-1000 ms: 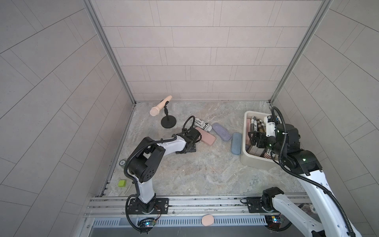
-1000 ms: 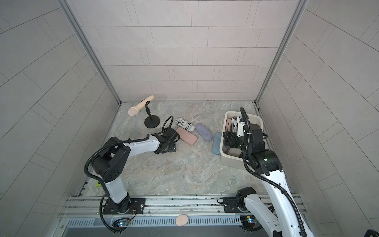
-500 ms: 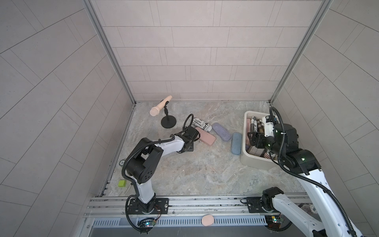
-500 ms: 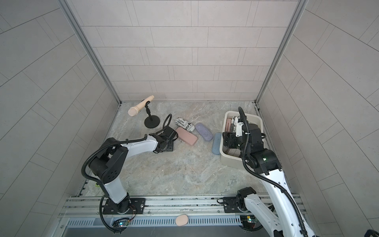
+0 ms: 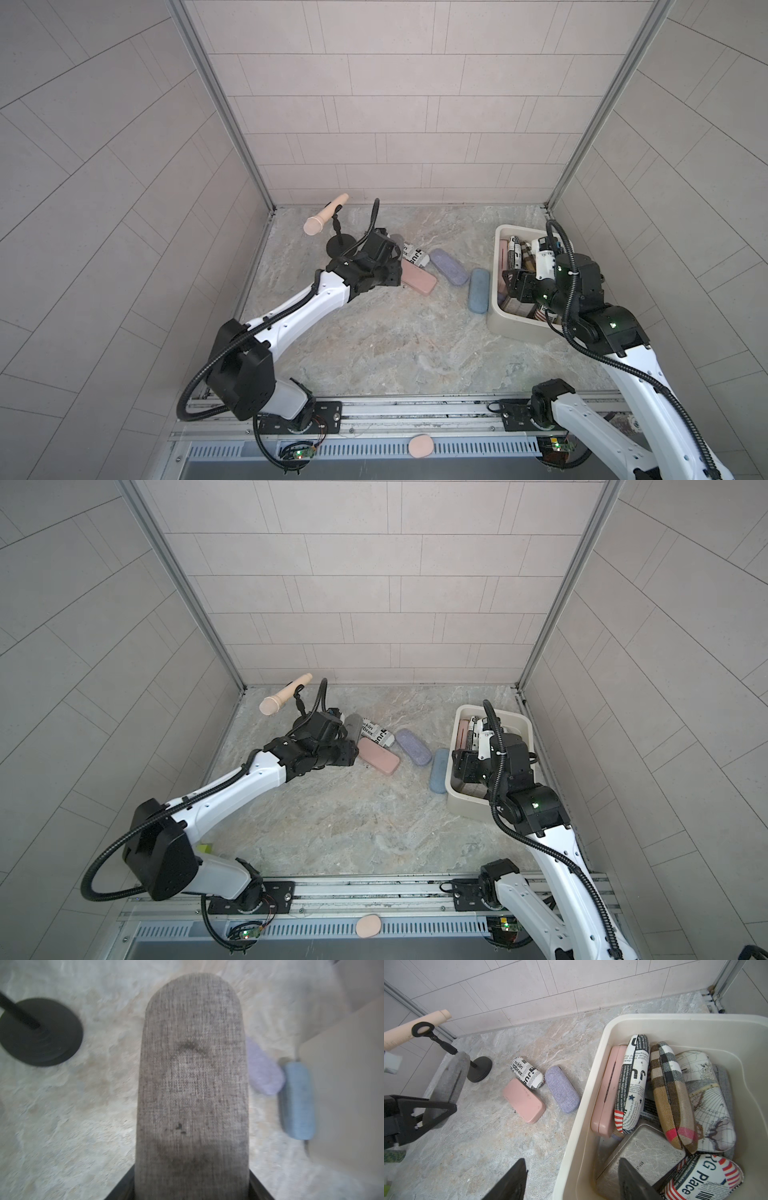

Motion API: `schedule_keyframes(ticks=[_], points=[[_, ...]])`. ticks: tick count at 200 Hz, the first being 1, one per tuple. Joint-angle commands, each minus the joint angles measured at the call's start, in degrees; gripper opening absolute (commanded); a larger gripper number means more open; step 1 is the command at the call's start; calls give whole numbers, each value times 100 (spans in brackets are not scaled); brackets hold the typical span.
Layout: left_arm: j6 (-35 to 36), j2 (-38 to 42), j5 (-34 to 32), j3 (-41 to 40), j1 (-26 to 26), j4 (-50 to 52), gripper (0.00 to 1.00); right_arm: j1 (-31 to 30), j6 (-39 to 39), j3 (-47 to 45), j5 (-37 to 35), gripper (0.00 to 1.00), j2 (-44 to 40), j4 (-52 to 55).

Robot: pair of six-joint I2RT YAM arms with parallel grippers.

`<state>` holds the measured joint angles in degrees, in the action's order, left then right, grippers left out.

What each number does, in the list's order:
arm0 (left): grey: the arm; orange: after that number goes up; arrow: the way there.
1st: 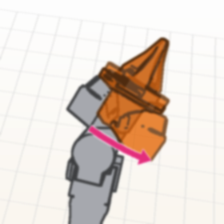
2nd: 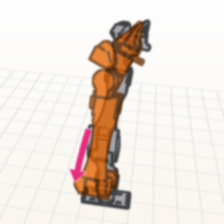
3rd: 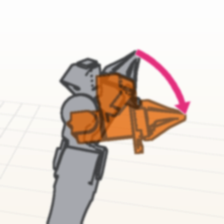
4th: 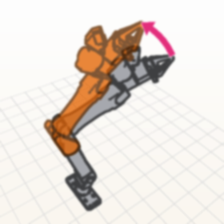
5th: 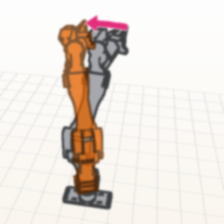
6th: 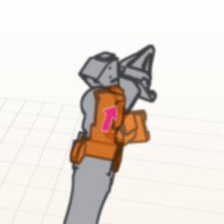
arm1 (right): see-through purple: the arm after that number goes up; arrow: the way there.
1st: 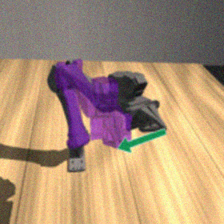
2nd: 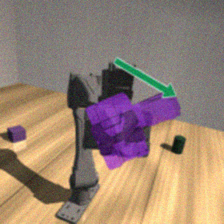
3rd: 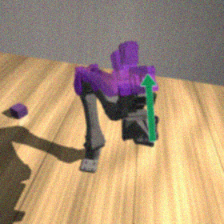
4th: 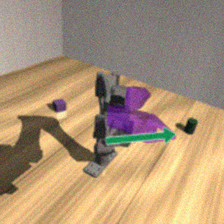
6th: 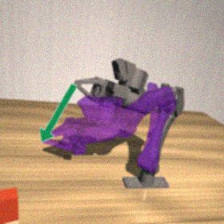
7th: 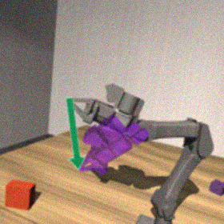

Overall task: Put the glasses cases into the storage boxes
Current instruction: Pick up the glasses case at the center of the board.

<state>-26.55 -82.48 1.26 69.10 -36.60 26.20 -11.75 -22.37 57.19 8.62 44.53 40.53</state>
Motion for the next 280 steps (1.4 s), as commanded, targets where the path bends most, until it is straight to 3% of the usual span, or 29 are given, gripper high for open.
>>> schedule_keyframes(ticks=[1, 30, 56, 77, 118, 150, 189, 280], points=[[193, 247, 782, 464, -148, -573, 60, -39, -221, 118, -19, 71, -61, -296], [155, 412, 1124, 240, -224, -1952, 60, -41, -788, -17, 384, 70, 9, -1025], [-145, 820, 1207, -836, -234, -3467, 60, -150, -1503, 65, 656, 70, 414, -1608], [-340, 1176, 1116, -1550, -236, -4142, 60, -634, -1695, 359, 639, 72, 919, -1876], [-651, 1284, 1185, -1733, -236, -4360, 60, -1859, -1625, 1053, 233, 77, 1910, -2413], [-752, 1244, 1212, -1727, -237, -4363, 60, -2213, -1641, 1732, 10, 77, 2706, -2419], [-789, 1198, 1212, -1737, -234, -4342, 60, -2406, -1767, 2403, -159, 68, 3380, -2147], [-720, 1147, 1363, -1611, -235, -4193, 60, -2676, -1966, 2682, 226, 43, 4076, -2425]])
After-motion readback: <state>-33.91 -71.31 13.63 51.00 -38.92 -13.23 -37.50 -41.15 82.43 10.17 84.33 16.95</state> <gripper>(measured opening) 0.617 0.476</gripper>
